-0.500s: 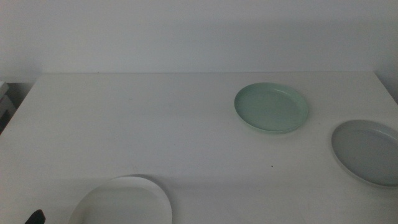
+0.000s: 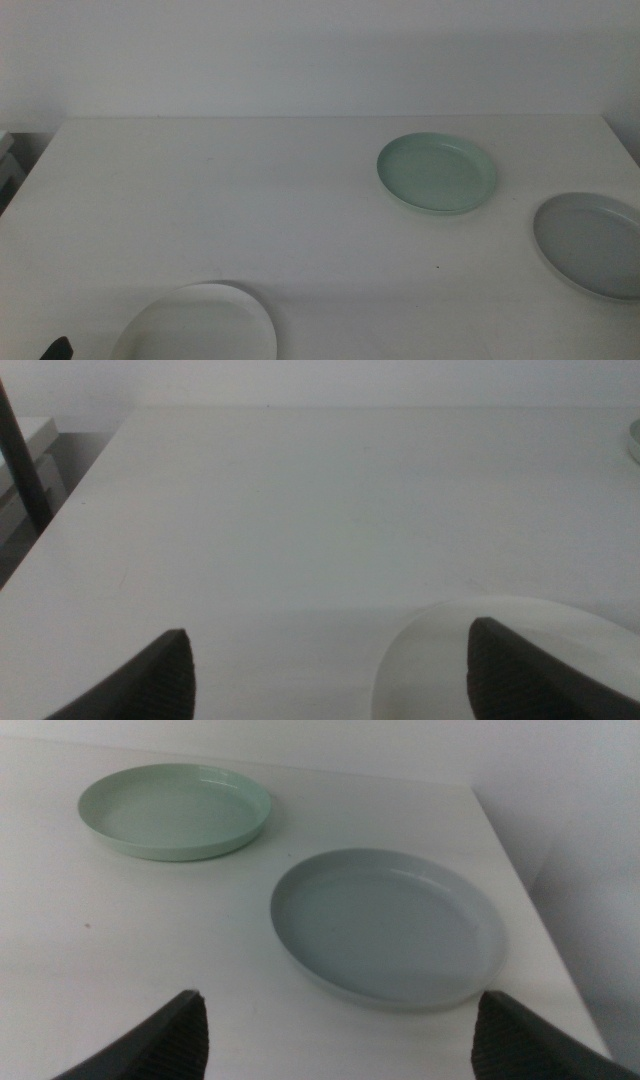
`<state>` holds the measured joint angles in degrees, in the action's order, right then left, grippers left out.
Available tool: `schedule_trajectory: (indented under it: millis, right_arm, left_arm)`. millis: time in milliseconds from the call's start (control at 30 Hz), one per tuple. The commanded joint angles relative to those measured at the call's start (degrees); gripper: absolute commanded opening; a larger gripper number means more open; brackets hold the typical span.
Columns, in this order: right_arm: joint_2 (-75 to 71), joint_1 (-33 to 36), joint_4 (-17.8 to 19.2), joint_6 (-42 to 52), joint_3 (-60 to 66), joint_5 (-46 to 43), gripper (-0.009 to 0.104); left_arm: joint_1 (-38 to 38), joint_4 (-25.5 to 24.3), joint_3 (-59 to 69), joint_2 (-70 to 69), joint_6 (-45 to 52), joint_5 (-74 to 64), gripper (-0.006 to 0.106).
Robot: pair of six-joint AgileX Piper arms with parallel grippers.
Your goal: Stack the three bowls on top of each other.
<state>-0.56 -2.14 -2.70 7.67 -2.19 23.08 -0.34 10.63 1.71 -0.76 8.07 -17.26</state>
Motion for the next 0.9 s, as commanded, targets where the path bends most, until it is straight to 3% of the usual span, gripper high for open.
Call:
schedule_trajectory:
  millis: [0,467,667,867]
  right_arm:
    - [1.38,0.18,0.96,0.31,-5.5,-0.46,0.072]
    - [26.53,0.18,4.02,0.66,-33.65,17.34,0.072]
    - [41.88,0.18,6.15,-11.7,-46.47,29.75,0.072]
    - [53.72,0.13,8.42,-12.33,-54.43,32.2,0.072]
  left_arm:
    - [-0.1,0.28,0.32,-0.8,-0.5,4.38,0.089]
    - [-0.1,0.28,0.32,-0.8,-0.5,4.38,0.089]
    - [-0.1,0.28,0.32,-0.8,-0.5,4.38,0.089]
    - [-0.1,0.28,0.32,-0.8,-0.5,4.38,0.089]
